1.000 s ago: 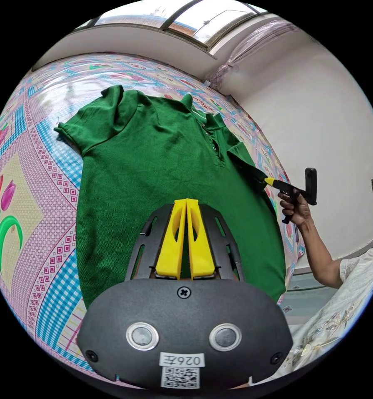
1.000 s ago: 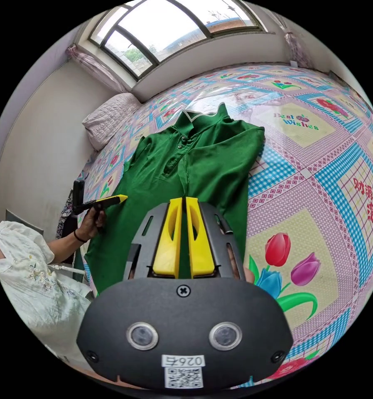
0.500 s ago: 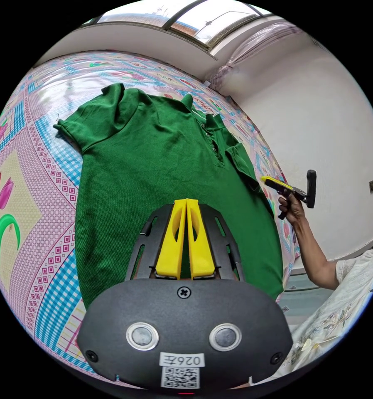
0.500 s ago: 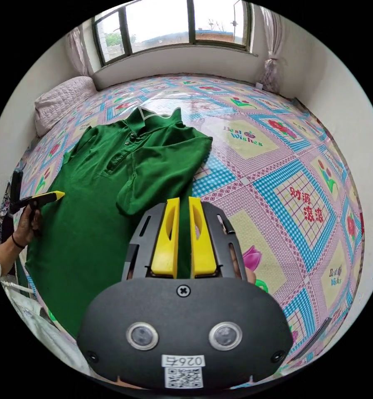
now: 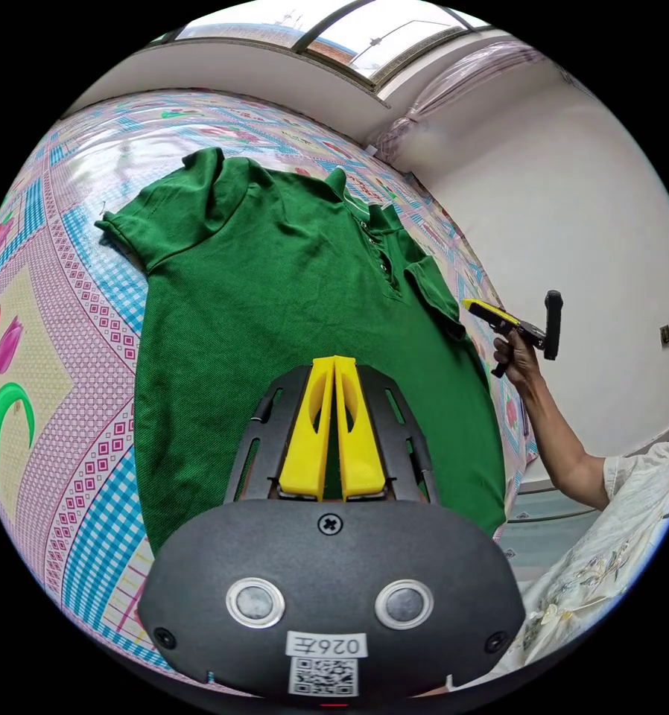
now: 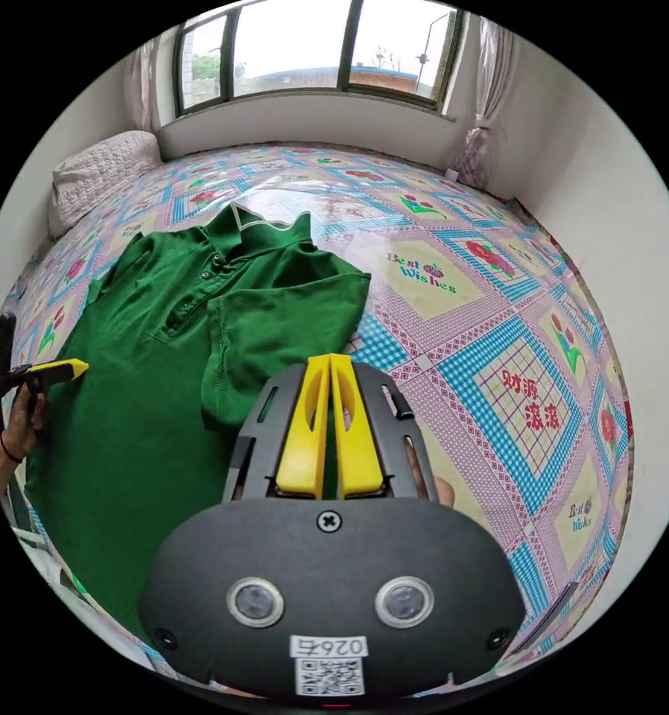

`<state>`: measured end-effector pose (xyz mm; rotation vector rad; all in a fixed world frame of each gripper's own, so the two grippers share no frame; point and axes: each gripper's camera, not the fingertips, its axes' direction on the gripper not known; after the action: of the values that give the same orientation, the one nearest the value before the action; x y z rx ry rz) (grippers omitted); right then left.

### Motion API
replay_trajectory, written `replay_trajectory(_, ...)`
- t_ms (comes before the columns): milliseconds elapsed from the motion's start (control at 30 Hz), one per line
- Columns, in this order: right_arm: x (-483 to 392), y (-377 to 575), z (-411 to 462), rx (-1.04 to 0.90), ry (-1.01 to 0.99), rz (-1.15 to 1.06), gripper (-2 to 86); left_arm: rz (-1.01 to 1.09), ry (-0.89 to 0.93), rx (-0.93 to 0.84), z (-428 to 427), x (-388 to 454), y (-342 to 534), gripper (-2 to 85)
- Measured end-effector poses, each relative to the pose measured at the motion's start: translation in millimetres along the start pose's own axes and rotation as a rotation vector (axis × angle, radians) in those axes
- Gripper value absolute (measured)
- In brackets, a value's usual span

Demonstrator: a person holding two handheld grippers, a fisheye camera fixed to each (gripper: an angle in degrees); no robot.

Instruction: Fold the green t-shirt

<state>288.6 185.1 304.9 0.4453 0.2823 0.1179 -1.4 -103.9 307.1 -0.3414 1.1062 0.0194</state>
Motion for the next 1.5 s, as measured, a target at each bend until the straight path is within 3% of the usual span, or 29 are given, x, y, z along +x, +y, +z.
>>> replay_trajectory(67,-6.4,-13.7,42.8,-0.155,0.084,-0.087,-1.3,-0.004,0.008,0.0,-1.3,-4.1,-0.7,-1.0)
replay_trajectory(133,9.5,-14.8,47.9,-0.16,0.213,-0.057,-1.2,-0.005,0.01,0.0,-2.3,-6.6,-1.1,-1.0)
replay_trajectory(233,38.3,-19.4,25.0,-0.096,0.083,0.073,-1.2,-0.007,0.014,0.0,-4.1,-10.9,-1.7,-1.0)
replay_trajectory(433,-3.5,-33.8,7.6,-0.032,0.031,-0.004,-1.2,-0.01,0.02,0.0,-7.9,-19.7,-2.2,-1.0)
replay_trajectory(500,-14.3,-35.4,31.7,-0.113,0.001,-0.059,-1.1,-0.01,0.021,0.0,-9.1,-22.1,-2.1,-1.0)
replay_trajectory(767,-56.3,-35.6,-31.2,0.007,0.01,-0.12,1.4,-0.018,0.037,0.001,-14.9,-35.3,0.0,-1.0)
replay_trajectory(967,-117.5,-75.8,4.6,-0.067,0.067,-0.303,2.7,-0.012,0.023,0.001,-19.1,-39.5,3.2,-1.0)
replay_trajectory(1067,-107.2,-100.3,3.2,-0.06,0.144,-0.239,0.0,-0.013,0.025,0.001,-21.1,-42.6,5.5,-1.0)
replay_trajectory(1167,-70.5,-131.1,-16.2,-0.032,-0.109,-0.128,1.2,-0.016,0.032,0.002,-22.9,-46.1,8.3,-1.0)
replay_trajectory(1267,-28.2,-154.0,0.9,-0.183,-0.474,-0.079,5.5,-0.016,0.032,0.002,-24.6,-47.9,11.7,-1.0)
replay_trajectory(1333,3.0,-152.5,-11.4,-0.163,-0.611,-0.015,6.4,-0.016,0.033,0.002,-25.5,-48.9,14.0,-1.0)
replay_trajectory(1500,55.7,-107.4,-87.0,0.0,-0.552,0.09,3.0,-0.025,0.054,0.002,-27.3,-52.9,21.2,-1.0)
